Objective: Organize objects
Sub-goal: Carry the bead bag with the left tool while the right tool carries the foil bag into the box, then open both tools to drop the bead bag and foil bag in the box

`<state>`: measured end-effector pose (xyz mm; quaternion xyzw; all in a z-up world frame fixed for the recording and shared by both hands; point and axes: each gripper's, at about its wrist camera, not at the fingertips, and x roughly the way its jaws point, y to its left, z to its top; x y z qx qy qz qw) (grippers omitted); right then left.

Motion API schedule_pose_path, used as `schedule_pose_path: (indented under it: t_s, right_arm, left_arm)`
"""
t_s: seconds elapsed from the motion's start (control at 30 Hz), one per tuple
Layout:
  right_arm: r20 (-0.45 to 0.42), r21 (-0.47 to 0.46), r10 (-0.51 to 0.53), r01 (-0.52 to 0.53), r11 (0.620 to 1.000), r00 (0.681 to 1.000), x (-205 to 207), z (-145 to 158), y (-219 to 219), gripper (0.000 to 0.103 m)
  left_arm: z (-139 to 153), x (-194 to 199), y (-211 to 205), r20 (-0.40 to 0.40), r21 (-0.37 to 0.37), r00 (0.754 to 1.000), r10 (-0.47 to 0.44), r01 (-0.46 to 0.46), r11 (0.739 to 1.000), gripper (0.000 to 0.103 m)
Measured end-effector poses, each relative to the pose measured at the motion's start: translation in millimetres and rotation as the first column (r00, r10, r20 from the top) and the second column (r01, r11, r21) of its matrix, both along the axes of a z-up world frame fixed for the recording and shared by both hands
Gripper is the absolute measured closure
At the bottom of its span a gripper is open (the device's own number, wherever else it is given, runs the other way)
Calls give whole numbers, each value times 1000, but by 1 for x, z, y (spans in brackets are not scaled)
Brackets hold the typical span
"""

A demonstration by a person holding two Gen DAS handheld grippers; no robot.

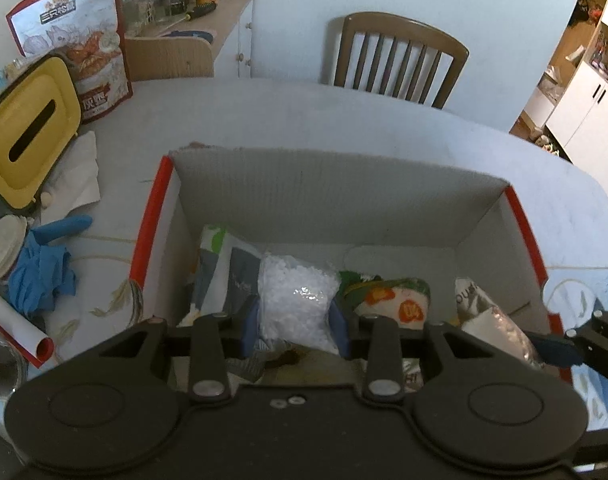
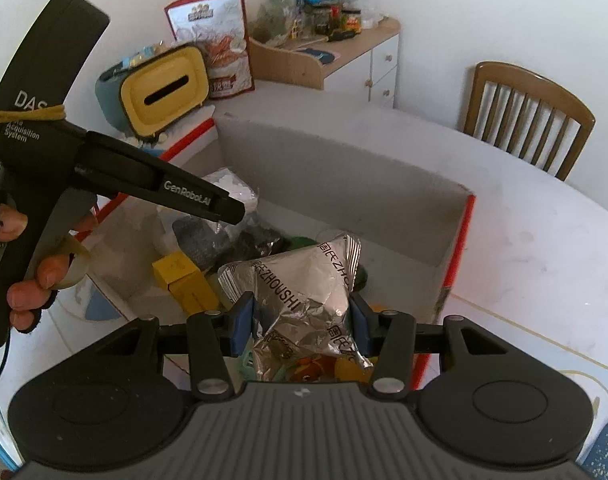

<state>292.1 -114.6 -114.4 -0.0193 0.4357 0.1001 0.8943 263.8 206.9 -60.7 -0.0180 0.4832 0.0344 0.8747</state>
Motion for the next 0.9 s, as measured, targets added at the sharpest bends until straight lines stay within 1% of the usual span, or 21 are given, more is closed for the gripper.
schedule_pose_path:
  t_s: [0.27, 0.43, 0.7, 0.9]
  right_arm:
    - [-43, -35, 15, -17, 999, 999, 8, -18, 8, 54]
    - [-64, -54, 6, -9, 999, 998, 12, -28, 9, 54]
    - [-73, -55, 7, -11, 998, 997, 14, -28, 10, 53]
    - [-73, -53, 3, -7, 999, 997, 13, -27, 10, 53]
  left_arm:
    - [-14, -4, 1, -30, 12, 999, -28, 28, 1000, 67]
    - [-20, -2, 2, -47, 20, 998, -37, 38, 999, 67]
    - [-31, 1, 4, -94, 30, 995, -35, 38, 999, 66]
    - [-31, -1, 4, -98, 38, 995, -33, 37, 999, 64]
